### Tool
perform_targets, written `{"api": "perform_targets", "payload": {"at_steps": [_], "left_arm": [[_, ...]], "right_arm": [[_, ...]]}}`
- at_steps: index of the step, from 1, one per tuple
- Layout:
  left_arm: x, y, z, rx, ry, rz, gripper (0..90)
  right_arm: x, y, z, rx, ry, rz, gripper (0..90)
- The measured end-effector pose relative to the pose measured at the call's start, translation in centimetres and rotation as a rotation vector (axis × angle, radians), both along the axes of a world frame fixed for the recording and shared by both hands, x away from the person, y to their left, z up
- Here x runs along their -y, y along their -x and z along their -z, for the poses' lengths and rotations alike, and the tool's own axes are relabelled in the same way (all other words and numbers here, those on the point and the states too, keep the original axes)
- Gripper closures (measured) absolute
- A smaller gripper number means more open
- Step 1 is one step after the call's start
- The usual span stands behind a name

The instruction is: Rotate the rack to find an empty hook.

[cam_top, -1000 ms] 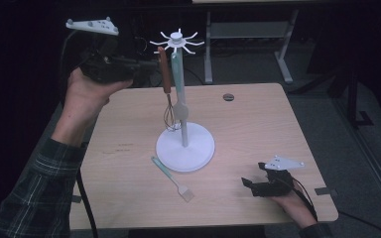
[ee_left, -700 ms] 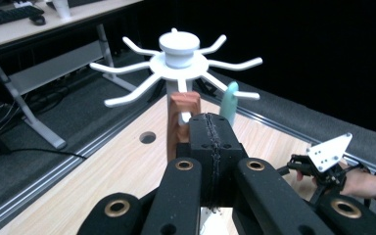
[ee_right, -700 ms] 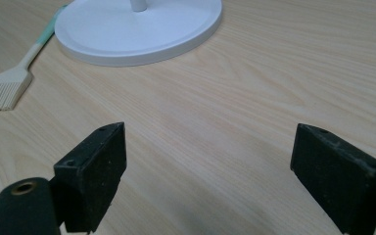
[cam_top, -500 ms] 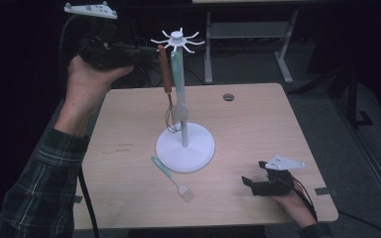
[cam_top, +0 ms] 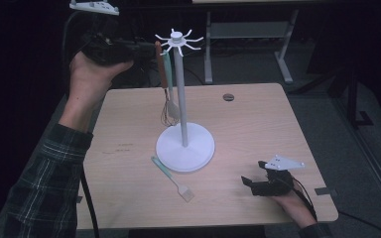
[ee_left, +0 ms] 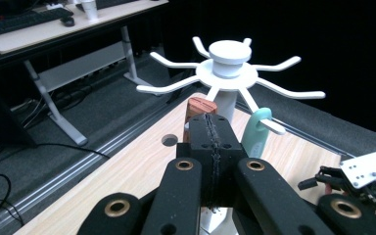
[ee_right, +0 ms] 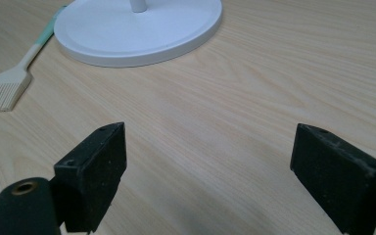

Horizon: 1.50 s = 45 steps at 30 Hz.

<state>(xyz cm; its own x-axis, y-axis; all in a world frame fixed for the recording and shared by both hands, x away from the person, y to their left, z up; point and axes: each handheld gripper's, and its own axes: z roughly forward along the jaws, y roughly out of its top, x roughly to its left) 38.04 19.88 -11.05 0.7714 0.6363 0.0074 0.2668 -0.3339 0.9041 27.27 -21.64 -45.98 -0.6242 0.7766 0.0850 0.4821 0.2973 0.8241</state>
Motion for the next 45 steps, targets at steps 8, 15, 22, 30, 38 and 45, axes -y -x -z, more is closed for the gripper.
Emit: {"api": "perform_targets", "payload": {"at_steps": [8, 15, 22, 30, 38, 45], "left_arm": [[-0.4, -1.0, 0.2, -0.003, 0.021, -0.014, 89.8], [-0.8, -0.8, 0.5, -0.003, 0.023, -0.017, 89.8], [-1.8, 0.3, 1.8, -0.029, -0.008, -0.022, 89.8], [-2.9, 2.0, 4.3, -0.066, -0.039, 0.000, 86.7], [-3.5, 3.1, 7.6, -0.108, -0.063, -0.002, 66.3], [-3.9, 3.7, 11.1, -0.142, -0.100, 0.016, 49.8]], "right_arm": [[0.0, 0.0, 0.0, -0.005, 0.002, -0.001, 13.6], [0.0, 0.0, 0.0, -0.009, 0.002, 0.003, 13.6], [0.0, 0.0, 0.1, -0.009, 0.004, 0.003, 13.6], [-0.1, -0.1, 0.1, -0.006, 0.009, 0.000, 13.6], [-0.1, -0.1, 0.2, -0.008, 0.011, 0.001, 13.6], [-0.2, -0.1, 0.2, -0.008, 0.011, 0.002, 13.6]]}}
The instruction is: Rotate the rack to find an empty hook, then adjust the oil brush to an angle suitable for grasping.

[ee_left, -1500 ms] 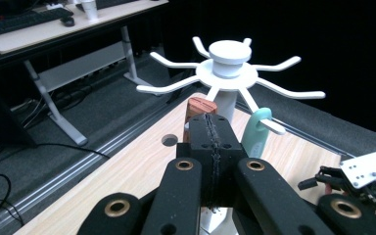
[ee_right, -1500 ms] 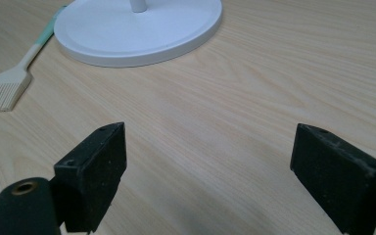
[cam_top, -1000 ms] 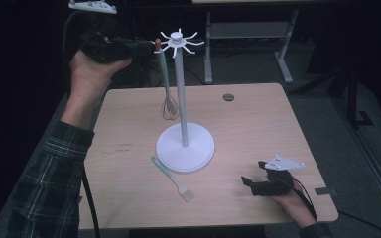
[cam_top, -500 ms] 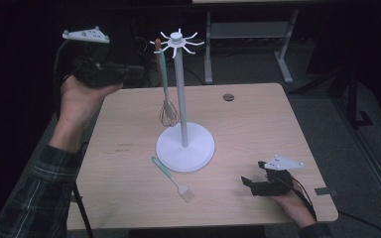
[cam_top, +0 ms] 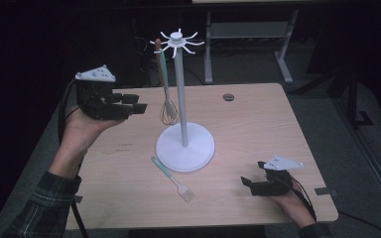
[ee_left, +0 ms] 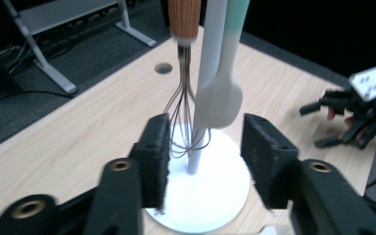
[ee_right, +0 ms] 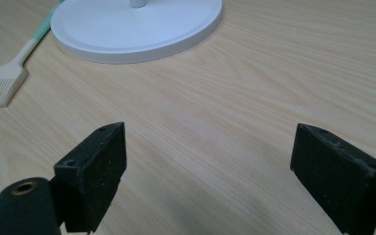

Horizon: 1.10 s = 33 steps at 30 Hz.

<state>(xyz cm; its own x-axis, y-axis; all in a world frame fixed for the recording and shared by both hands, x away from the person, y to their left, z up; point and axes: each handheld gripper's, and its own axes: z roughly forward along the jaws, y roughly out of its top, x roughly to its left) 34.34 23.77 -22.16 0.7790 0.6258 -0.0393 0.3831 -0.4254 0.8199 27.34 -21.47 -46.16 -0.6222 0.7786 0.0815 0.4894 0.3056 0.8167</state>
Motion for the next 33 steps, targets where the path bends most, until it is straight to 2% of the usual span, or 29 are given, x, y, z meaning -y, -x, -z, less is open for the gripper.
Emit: {"api": "perform_targets", "payload": {"at_steps": [5, 12, 15, 17, 20, 25, 30, 33], "left_arm": [[-0.2, 0.5, 2.7, -0.012, -0.016, -0.013, 33.7], [-0.5, 1.5, 7.0, -0.040, -0.031, -0.020, 21.7], [-0.6, 2.2, 8.7, -0.050, -0.038, -0.025, 21.4], [-0.5, 2.6, 9.7, -0.053, -0.058, -0.026, 21.4], [-0.2, 3.3, 11.1, -0.057, -0.058, -0.032, 21.2], [0.4, 4.2, 13.6, -0.084, -0.044, -0.022, 22.4], [1.3, 4.9, 16.2, -0.086, -0.035, -0.010, 24.9], [2.0, 5.1, 17.5, -0.088, -0.027, 0.000, 30.1]], "right_arm": [[0.0, 0.0, 0.0, 0.000, 0.004, -0.003, 13.6], [-0.1, 0.0, 0.0, -0.002, 0.005, -0.003, 13.6], [-0.1, 0.0, 0.1, -0.001, 0.005, -0.002, 13.6], [-0.1, 0.0, 0.1, -0.002, 0.006, -0.002, 13.6], [-0.2, 0.0, 0.1, -0.005, 0.008, -0.004, 13.6], [-0.2, 0.0, 0.1, -0.005, 0.010, -0.005, 13.6], [-0.2, 0.0, 0.1, -0.004, 0.012, -0.007, 13.6], [-0.2, 0.0, 0.1, -0.005, 0.013, -0.009, 13.6]]}}
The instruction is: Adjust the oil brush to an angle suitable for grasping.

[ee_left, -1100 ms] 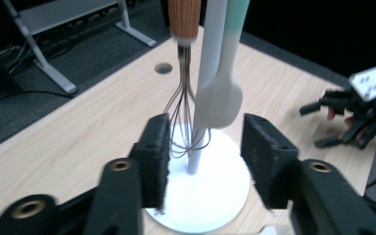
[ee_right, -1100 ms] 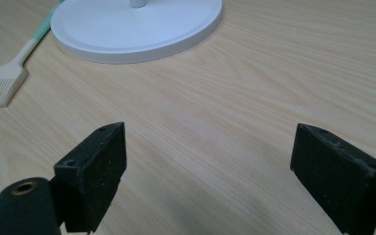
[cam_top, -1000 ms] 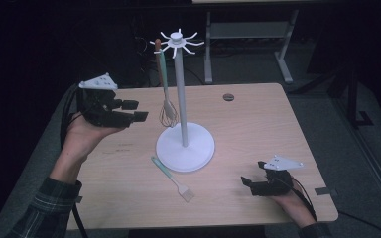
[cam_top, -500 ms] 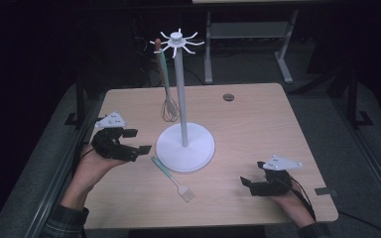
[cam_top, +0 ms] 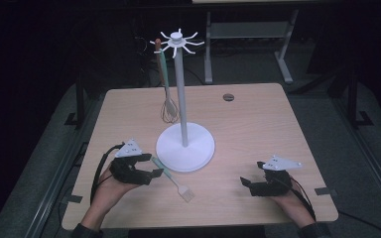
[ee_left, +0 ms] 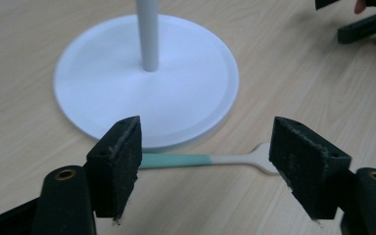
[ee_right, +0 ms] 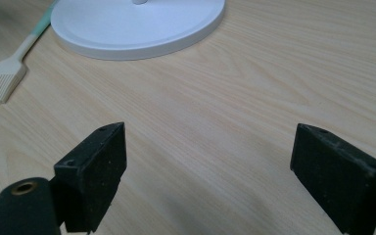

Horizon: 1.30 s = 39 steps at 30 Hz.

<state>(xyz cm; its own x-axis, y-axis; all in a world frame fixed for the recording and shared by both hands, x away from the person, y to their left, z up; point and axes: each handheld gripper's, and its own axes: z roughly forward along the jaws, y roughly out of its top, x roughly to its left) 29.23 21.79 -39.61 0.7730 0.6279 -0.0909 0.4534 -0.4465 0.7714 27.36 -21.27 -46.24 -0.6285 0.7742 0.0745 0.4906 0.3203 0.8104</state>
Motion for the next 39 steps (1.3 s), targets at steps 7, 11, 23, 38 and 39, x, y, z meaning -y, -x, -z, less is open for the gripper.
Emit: {"api": "perform_targets", "payload": {"at_steps": [7, 11, 23, 38, 39], "left_arm": [[1.5, 0.1, 1.8, -0.012, -0.004, 0.037, 55.7], [2.7, -0.1, 2.5, -0.022, -0.039, 0.079, 70.8], [5.9, -0.7, 5.6, -0.084, -0.103, 0.132, 89.8], [5.8, -0.3, 6.2, -0.163, -0.157, 0.113, 89.9], [5.6, -0.1, 6.2, -0.167, -0.153, 0.107, 89.9]], "right_arm": [[0.0, -0.1, 0.0, 0.002, 0.002, -0.004, 13.6], [-0.1, 0.0, 0.0, 0.007, 0.002, -0.006, 13.6], [-0.1, -0.1, 0.0, 0.012, 0.007, -0.015, 13.7], [0.1, 0.0, -0.1, 0.017, 0.001, -0.008, 13.7], [0.1, 0.0, -0.1, 0.014, 0.001, -0.007, 13.7]]}}
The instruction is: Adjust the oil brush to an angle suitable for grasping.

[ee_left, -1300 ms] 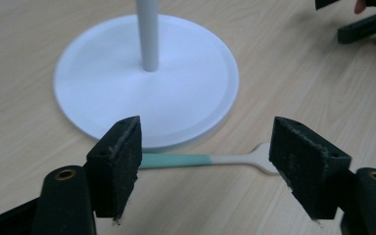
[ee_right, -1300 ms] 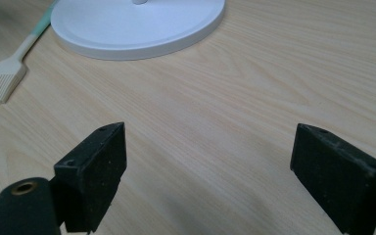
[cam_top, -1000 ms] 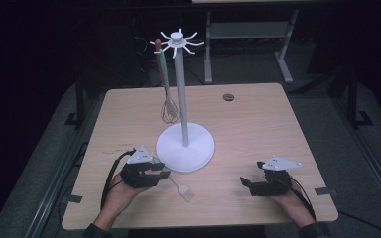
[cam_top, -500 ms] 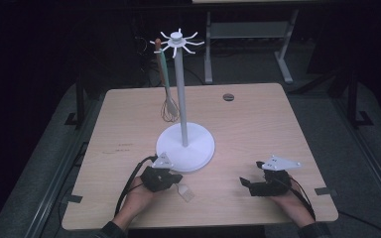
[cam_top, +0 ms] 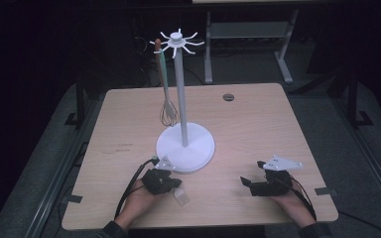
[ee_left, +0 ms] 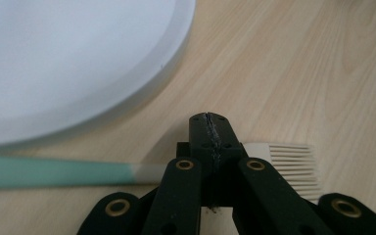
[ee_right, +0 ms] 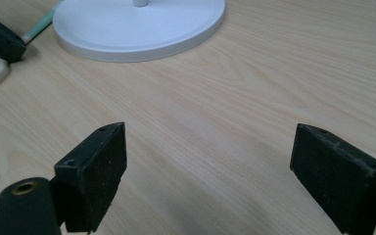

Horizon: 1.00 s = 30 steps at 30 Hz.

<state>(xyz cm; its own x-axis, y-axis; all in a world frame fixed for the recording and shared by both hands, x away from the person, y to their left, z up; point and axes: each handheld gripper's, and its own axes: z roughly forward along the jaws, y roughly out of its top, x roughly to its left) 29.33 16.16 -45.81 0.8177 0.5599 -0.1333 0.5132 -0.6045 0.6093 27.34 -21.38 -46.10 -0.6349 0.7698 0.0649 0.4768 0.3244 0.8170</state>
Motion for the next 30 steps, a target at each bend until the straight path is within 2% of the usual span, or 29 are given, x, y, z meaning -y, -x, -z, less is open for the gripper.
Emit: {"api": "perform_targets", "payload": {"at_steps": [1, 3, 15, 20, 27, 30], "left_arm": [[-0.1, 0.3, 0.0, 0.000, 0.012, -0.016, 89.9], [-0.8, 0.6, -0.1, -0.002, -0.018, -0.014, 89.9], [-4.5, 1.9, -0.8, -0.014, -0.059, -0.113, 90.0], [-6.1, 2.1, -0.9, -0.008, -0.075, -0.142, 90.0], [-8.3, 1.9, -1.1, 0.013, -0.133, -0.189, 90.0], [-9.5, 1.6, -1.1, 0.017, -0.140, -0.236, 90.0]], "right_arm": [[0.0, 0.0, 0.0, -0.002, -0.001, 0.005, 13.7], [0.0, -0.1, 0.0, -0.003, 0.000, 0.006, 13.7], [0.0, -0.1, 0.1, 0.002, 0.005, 0.008, 13.7], [0.0, -0.1, 0.1, -0.001, 0.003, 0.011, 13.7], [-0.1, -0.1, 0.1, -0.002, 0.005, 0.010, 13.7], [-0.1, -0.1, 0.1, -0.006, 0.004, 0.014, 13.7]]}}
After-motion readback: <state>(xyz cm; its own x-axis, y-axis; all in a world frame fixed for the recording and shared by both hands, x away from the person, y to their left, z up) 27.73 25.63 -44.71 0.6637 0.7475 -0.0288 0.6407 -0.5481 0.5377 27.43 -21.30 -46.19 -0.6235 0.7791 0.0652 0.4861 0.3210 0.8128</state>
